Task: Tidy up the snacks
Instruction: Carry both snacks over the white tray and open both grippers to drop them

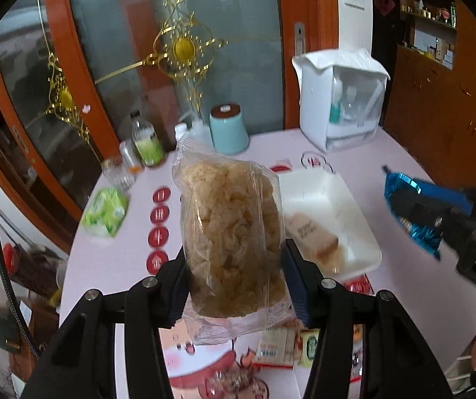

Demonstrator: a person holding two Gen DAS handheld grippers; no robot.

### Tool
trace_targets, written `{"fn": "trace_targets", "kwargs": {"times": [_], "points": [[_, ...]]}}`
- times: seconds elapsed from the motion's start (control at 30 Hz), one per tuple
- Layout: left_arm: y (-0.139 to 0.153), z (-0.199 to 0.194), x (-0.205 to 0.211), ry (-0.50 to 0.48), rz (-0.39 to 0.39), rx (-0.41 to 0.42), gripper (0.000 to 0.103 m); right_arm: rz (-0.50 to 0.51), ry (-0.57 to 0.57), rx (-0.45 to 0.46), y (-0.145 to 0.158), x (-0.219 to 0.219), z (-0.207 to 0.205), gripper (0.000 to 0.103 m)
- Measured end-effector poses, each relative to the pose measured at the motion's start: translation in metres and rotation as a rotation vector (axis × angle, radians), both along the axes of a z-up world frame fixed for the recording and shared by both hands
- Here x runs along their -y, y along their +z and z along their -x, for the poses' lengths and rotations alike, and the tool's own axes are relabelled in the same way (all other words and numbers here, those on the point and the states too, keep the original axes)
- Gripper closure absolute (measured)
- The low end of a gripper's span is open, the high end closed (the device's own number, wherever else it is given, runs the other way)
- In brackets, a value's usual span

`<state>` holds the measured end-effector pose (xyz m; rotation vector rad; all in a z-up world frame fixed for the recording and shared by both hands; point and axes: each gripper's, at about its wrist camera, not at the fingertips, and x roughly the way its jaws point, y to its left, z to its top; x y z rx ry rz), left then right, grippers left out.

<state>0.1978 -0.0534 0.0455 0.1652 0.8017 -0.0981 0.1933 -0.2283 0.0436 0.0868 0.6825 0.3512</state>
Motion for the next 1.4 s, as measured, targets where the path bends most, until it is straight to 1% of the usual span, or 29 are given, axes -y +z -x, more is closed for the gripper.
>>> {"fn": "trace_targets", "kwargs": {"times": [0.17,0.3,0.4,0.63,0.87,1.0,1.07,1.1,1.13,1.17,1.2,1.27,1.4], "points": [[0.015,-0.028,0.009,-0.001,0.000,0.041,0.053,-0.042,-0.049,-0.015,0.006,0.011,-0.033,0.078],[0.018,-0.049,0.012,0.010,0.014,0.056,0.053,-0.083,-0.084,-0.056,-0.004,0.017,-0.061,0.078],[0.015,-0.068,0.014,0.015,0.026,0.056,0.053,-0.097,-0.104,-0.094,-0.019,0.018,-0.079,0.078],[-0.014,-0.107,0.018,0.020,0.056,0.010,0.053,-0.066,-0.131,-0.163,-0.055,0.012,-0.108,0.077],[-0.053,-0.132,0.022,0.026,0.043,-0.039,0.053,-0.038,-0.146,-0.228,-0.089,0.009,-0.131,0.077],[-0.067,-0.141,0.025,0.026,0.033,-0.056,0.053,-0.016,-0.155,-0.269,-0.107,0.007,-0.140,0.076],[-0.075,-0.146,0.024,0.031,0.031,-0.067,0.053,-0.003,-0.156,-0.305,-0.117,0.006,-0.144,0.074],[-0.078,-0.147,0.024,0.031,0.032,-0.074,0.050,-0.003,-0.154,-0.318,-0.121,0.006,-0.146,0.070],[-0.082,-0.149,0.024,0.030,0.033,-0.086,0.035,-0.005,-0.154,-0.334,-0.126,0.006,-0.146,0.064],[-0.085,-0.151,0.024,0.026,0.035,-0.094,0.024,-0.007,-0.156,-0.341,-0.129,0.006,-0.146,0.059],[-0.087,-0.151,0.024,0.018,0.036,-0.095,0.010,-0.007,-0.157,-0.344,-0.131,0.007,-0.146,0.053],[-0.087,-0.150,0.023,0.017,0.020,-0.078,0.010,-0.015,-0.157,-0.351,-0.135,0.008,-0.144,0.052],[-0.089,-0.149,0.019,0.014,0.020,-0.094,0.010,-0.014,-0.158,-0.342,-0.133,0.009,-0.140,0.052]]}}
